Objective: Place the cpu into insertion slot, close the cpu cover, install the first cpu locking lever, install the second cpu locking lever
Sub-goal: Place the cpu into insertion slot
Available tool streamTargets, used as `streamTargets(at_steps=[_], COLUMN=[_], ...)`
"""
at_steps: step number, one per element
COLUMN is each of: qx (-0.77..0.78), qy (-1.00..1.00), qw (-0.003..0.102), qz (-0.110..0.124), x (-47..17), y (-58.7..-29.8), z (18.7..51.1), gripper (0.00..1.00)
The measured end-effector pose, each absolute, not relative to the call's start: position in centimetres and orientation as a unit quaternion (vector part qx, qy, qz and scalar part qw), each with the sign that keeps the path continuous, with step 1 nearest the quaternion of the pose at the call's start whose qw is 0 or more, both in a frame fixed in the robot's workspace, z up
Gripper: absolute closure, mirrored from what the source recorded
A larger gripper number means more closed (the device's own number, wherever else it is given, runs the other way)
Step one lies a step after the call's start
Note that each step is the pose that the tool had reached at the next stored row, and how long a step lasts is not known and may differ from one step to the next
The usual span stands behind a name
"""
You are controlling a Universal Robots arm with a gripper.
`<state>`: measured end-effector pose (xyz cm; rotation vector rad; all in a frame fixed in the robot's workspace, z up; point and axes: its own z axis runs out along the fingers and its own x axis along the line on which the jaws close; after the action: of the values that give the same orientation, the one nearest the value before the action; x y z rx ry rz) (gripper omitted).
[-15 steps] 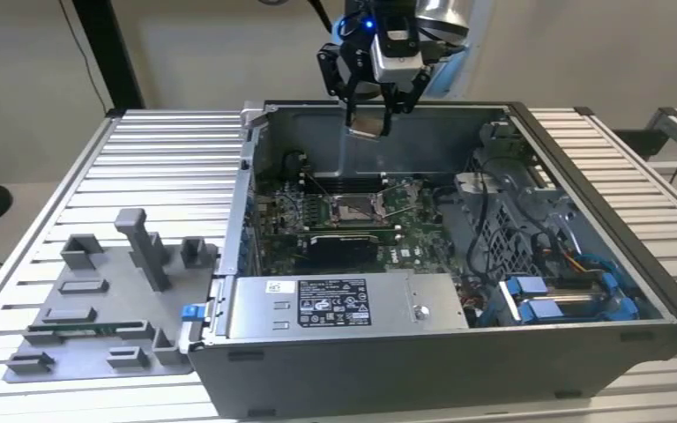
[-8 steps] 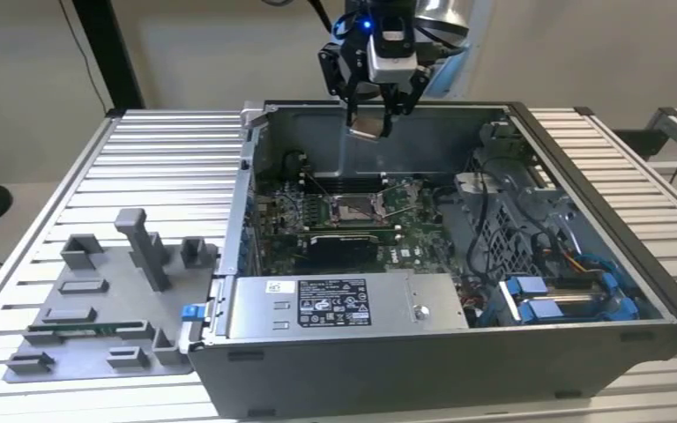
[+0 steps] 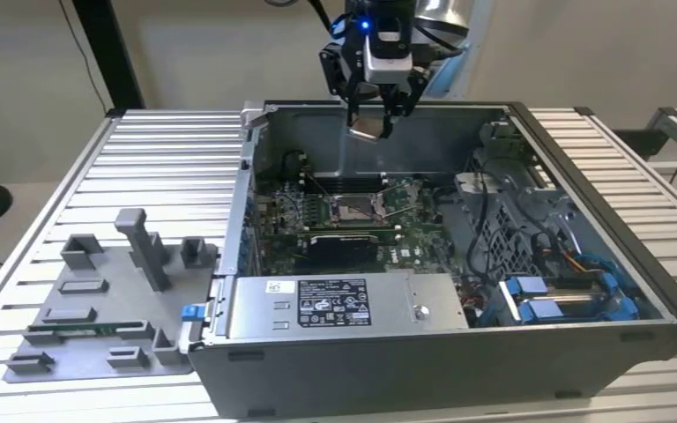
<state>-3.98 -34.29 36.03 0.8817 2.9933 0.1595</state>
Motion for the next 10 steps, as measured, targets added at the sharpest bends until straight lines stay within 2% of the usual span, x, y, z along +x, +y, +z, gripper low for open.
streamTargets(at_steps=[10], qx=[0.345], qy=[0.937], qw=[0.012], qz=[0.05], x=[-4.04], y=[-34.29], z=[35.89], gripper=[1.0])
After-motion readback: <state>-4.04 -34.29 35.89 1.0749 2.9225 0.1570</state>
